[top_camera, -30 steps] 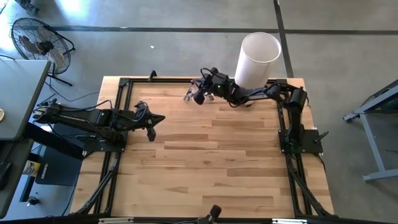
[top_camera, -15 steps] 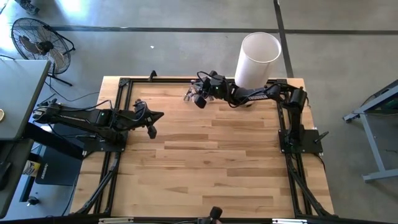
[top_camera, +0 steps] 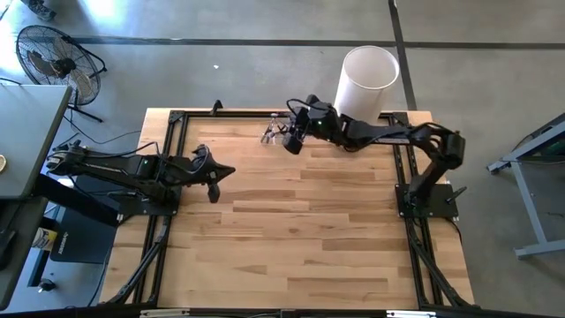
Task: Put items in baskets/containers
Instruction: Return to Home Position
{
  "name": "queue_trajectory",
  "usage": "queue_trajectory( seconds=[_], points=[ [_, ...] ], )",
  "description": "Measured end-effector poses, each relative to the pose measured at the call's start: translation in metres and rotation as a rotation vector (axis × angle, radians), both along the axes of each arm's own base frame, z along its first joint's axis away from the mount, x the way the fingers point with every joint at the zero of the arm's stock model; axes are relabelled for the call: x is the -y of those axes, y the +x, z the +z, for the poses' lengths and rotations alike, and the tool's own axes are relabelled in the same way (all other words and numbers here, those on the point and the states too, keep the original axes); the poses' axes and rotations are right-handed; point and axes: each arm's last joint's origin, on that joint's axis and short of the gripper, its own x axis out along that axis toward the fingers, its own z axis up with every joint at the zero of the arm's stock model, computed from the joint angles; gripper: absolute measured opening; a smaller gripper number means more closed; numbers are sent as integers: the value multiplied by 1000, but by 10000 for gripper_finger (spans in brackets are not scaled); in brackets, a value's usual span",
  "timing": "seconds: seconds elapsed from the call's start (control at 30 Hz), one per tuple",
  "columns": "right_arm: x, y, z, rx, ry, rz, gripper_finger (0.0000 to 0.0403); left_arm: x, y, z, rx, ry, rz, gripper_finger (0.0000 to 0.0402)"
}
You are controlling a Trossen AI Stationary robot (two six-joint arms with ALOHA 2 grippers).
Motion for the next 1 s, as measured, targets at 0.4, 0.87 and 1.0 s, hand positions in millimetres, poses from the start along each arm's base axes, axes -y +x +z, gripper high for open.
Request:
queue_trajectory(
  seconds=[0.4, 0.87, 1.0],
  points=[
    [-72, -11, 7, -151, 179, 132, 14, 6, 0, -15, -86, 124, -261, 1],
    [-154, -18, -22, -192, 253, 121, 3, 3, -46, -69, 170, 165, -406, 0],
    [-158, -20, -23, -177, 255, 89, 2, 1, -60, -75, 287, 198, -392, 0]
  ],
)
